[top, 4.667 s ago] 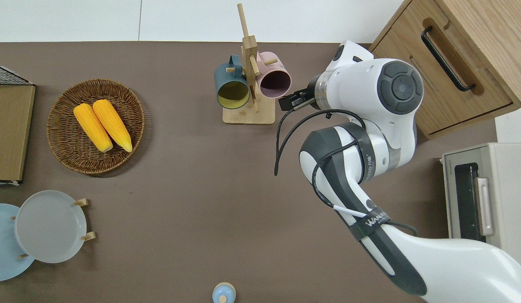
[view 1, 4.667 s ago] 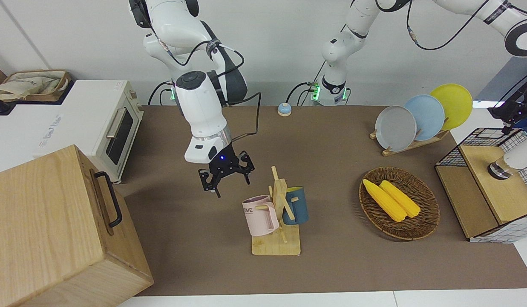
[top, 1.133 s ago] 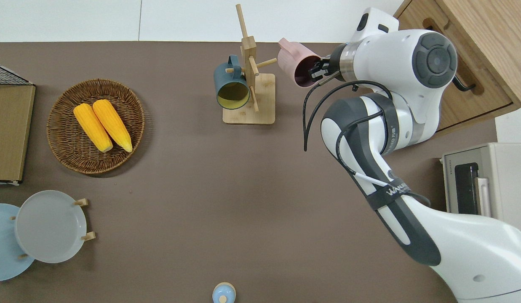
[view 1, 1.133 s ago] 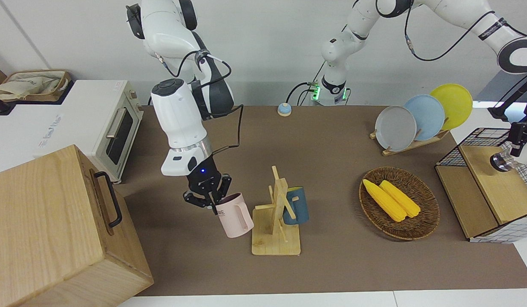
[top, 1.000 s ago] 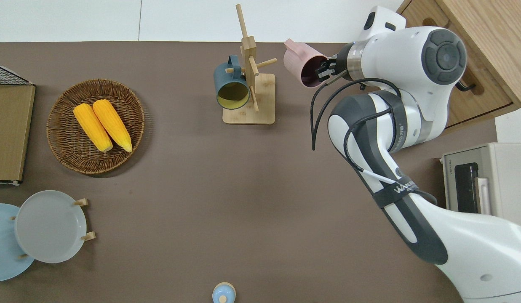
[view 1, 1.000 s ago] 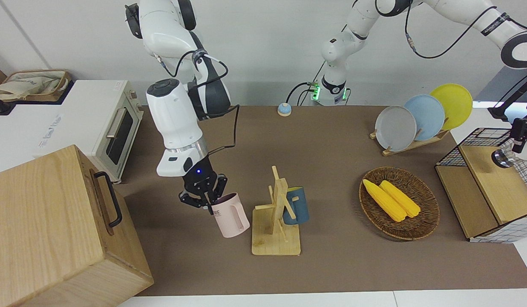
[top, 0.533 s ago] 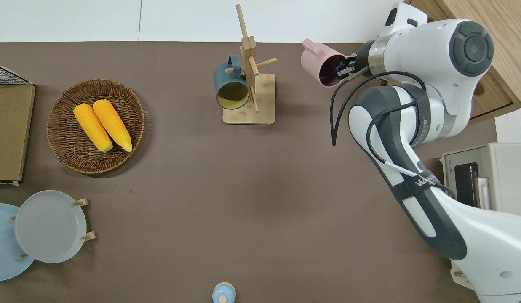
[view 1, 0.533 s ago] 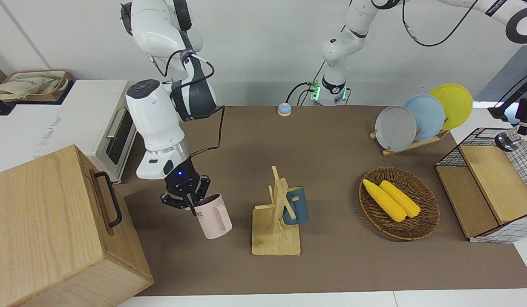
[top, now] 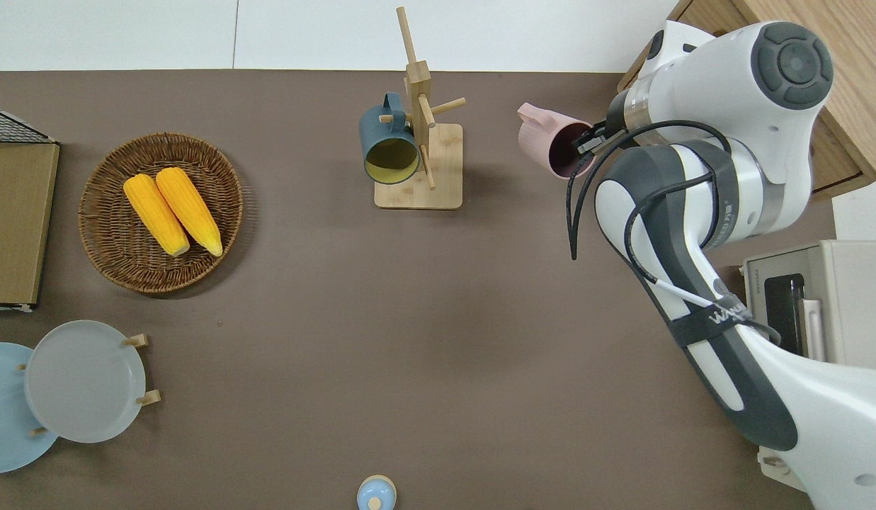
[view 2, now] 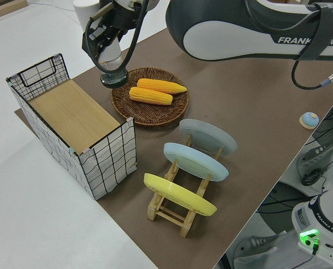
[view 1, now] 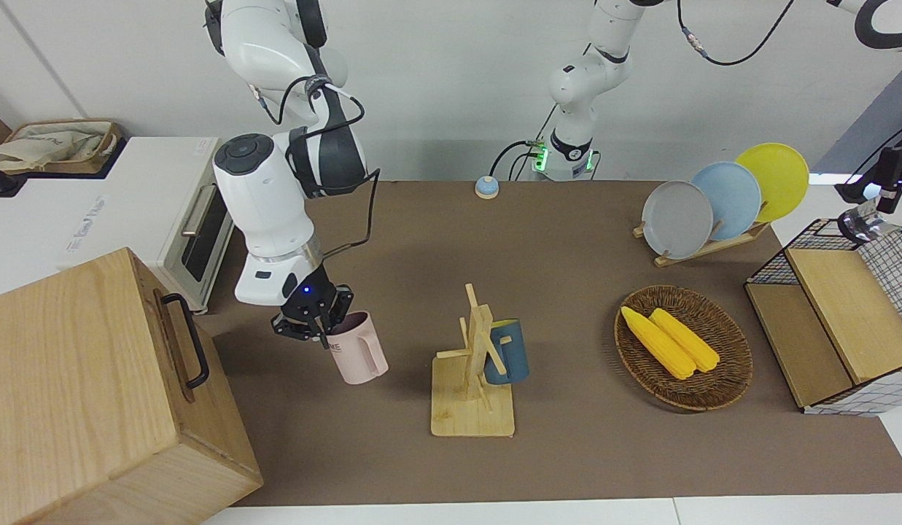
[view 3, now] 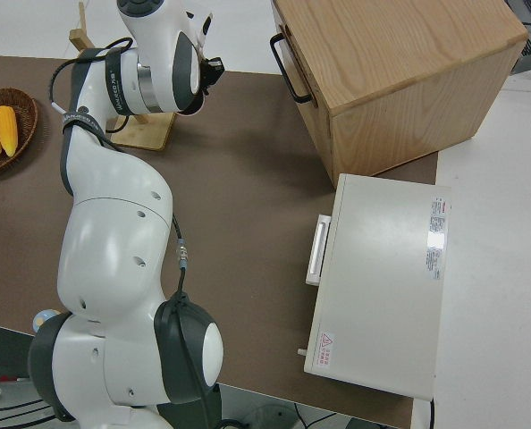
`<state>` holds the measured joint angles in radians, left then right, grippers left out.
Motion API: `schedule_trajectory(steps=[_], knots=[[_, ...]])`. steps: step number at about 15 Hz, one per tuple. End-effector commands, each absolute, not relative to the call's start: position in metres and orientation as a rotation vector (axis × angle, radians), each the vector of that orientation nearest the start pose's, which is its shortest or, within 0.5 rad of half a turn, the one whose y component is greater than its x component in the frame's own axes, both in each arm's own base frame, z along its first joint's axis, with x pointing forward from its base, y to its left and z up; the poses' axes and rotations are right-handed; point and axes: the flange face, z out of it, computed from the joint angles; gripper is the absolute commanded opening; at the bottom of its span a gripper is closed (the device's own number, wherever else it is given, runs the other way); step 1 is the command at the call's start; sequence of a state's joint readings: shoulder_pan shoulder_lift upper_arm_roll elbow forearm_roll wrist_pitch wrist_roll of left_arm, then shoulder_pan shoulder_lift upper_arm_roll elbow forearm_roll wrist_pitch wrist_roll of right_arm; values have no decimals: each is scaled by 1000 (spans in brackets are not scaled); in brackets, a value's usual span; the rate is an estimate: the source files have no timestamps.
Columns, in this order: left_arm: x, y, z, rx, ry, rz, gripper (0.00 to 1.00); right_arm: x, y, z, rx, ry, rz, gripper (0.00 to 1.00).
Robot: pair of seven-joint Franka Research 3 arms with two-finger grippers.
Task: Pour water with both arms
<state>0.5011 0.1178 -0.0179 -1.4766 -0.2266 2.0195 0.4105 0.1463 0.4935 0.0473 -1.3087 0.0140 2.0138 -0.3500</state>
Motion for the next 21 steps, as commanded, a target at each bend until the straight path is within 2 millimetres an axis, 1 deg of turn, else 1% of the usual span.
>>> schedule_trajectory(steps=[1,3,4,5,7,9,12,16,18,21], knots=[[549,240,650,-3043,-230,-712,0,679,124,477,-3040,-862,-97,0],[536,226,644,-3042,-237,-720,0,663,122,465,-3043,-848,-4,0],[532,213,640,-3045,-228,-724,0,656,125,459,-3045,-826,43,0],[528,206,635,-3049,-252,-722,0,651,127,453,-3051,-770,86,0],[527,177,630,-3065,-280,-716,0,644,139,448,-3074,-631,152,0],[523,149,629,-3054,-294,-702,0,633,170,439,-3078,-530,188,0],[516,110,623,-3053,-306,-691,0,620,214,430,-3049,-335,232,0],[508,66,615,-3062,-295,-665,0,600,270,428,-3007,-172,271,0],[500,48,612,-3060,-266,-655,0,591,295,430,-2972,-73,290,0],[492,29,604,-3073,-245,-634,0,576,329,434,-2932,18,318,0]])
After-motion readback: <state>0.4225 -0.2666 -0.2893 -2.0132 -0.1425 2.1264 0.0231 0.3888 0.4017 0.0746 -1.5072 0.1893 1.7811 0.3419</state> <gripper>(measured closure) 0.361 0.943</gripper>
